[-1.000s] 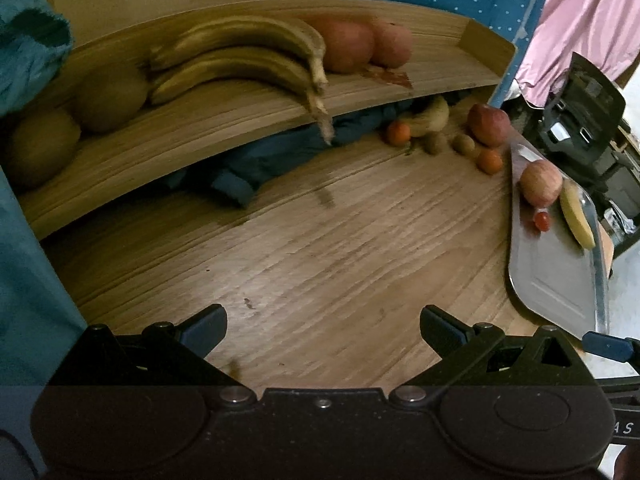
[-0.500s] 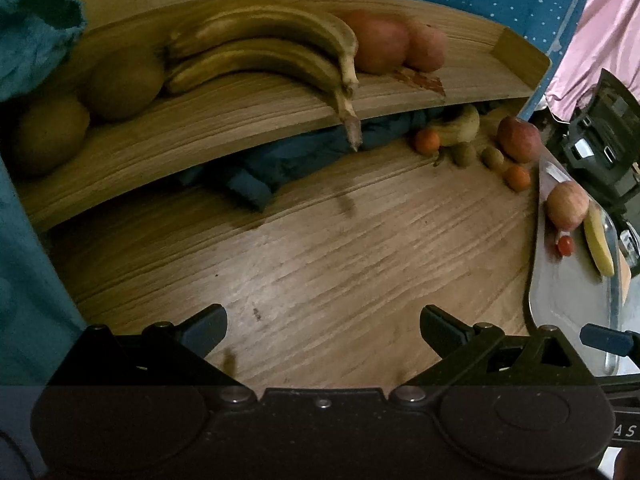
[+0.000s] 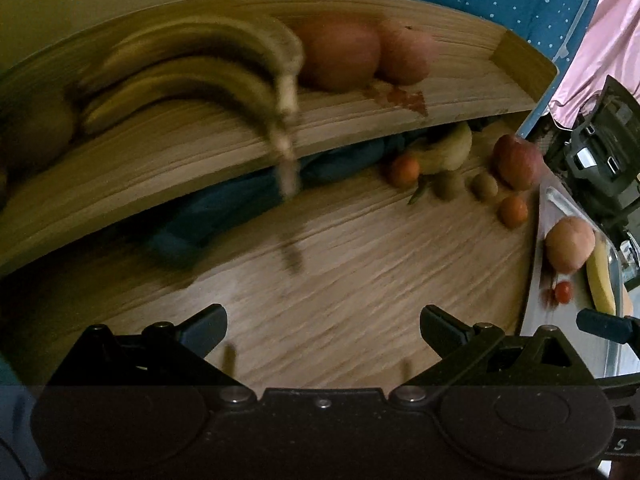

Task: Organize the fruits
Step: 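Grasp a mandarin orange with the left gripper while the right grasps a kiwi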

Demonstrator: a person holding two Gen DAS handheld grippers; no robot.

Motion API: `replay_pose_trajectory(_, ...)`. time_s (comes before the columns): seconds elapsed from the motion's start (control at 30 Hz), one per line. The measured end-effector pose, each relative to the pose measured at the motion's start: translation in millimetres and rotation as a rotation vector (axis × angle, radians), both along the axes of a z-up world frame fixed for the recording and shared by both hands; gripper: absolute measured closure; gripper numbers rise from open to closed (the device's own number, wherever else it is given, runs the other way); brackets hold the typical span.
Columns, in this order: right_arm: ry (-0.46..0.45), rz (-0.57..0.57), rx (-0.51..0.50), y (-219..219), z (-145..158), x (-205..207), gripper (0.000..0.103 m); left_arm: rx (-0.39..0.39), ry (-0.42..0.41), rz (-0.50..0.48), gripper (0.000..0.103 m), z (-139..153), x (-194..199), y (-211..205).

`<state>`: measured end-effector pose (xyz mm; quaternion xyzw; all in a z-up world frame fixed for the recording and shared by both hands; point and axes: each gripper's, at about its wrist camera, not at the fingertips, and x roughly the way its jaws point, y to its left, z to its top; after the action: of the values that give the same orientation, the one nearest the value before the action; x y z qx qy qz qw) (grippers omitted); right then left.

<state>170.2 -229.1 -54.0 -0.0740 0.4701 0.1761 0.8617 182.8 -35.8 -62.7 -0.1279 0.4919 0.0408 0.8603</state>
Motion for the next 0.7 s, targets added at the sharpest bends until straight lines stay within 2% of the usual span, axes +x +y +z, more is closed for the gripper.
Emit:
replay_pose_trajectory(0.23,-0.069,0.079,-0.051,-7.9,-4.8,35.5,0.001,-0.016,-0.016,0.014,0.001,-5.4,41.5,-18.8)
replay_pose_trajectory(0.5,-0.226,0.262,-0.135,-3.7,-4.7,72.1,0.001,-0.04,-0.045,0.046,0.001,-10.4,83.8,-32.8)
replay_pose_trajectory(0.7,-0.253,0.385,-0.17,4.7,-11.2,98.4,0.008,-0.041,-0.04,0.074,0.001,-17.9,101.8,-41.0)
